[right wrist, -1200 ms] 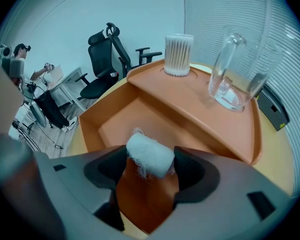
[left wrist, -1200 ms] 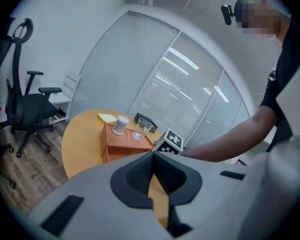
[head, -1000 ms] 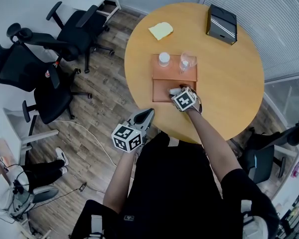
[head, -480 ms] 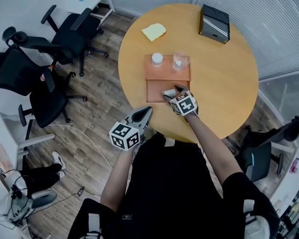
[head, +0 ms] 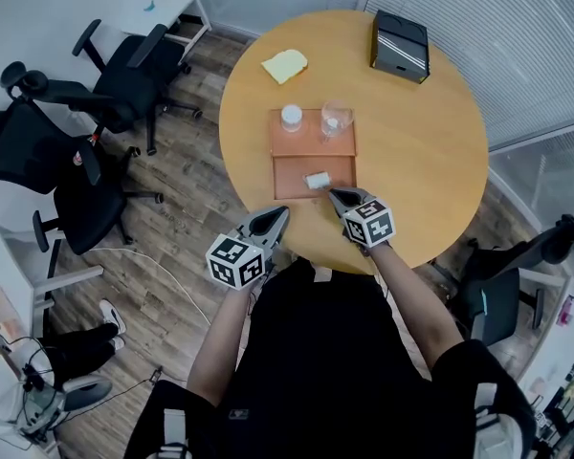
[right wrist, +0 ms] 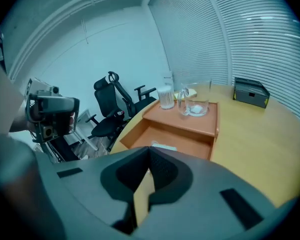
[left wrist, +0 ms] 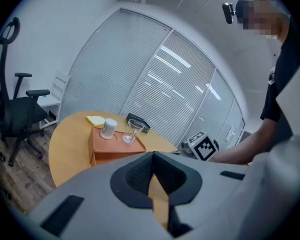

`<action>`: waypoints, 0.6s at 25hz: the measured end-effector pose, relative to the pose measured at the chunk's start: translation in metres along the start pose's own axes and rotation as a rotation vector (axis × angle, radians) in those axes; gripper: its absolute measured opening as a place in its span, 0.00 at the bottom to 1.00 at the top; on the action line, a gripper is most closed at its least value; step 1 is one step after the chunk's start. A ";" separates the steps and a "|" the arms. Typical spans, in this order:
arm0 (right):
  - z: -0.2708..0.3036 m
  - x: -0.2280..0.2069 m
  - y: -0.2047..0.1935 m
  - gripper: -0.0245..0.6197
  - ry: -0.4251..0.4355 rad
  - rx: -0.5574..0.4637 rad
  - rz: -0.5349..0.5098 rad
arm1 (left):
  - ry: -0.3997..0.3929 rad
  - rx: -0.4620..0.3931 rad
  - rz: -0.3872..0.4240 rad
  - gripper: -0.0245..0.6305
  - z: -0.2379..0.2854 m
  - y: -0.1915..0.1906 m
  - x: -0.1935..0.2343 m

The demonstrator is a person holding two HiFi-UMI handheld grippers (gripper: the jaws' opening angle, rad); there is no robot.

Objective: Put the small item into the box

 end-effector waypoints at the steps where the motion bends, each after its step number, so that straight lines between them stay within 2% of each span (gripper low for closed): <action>1: -0.007 0.003 -0.001 0.05 -0.001 -0.013 0.009 | 0.000 0.002 0.002 0.05 0.000 0.000 0.000; 10: -0.063 -0.001 -0.019 0.05 -0.051 -0.145 0.148 | -0.024 0.022 0.021 0.05 0.009 -0.002 -0.008; 15: -0.080 -0.005 -0.020 0.05 -0.065 -0.184 0.172 | -0.047 0.044 0.033 0.05 0.016 -0.006 -0.014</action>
Point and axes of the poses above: the fingertips, and each gripper's own axes: z forward along the fingers, x to its left, y out of its top, the point moved 1 cm from there along -z, backward along the fingers, and after that the axes turned 15 degrees about -z, right-handed, at the moved point
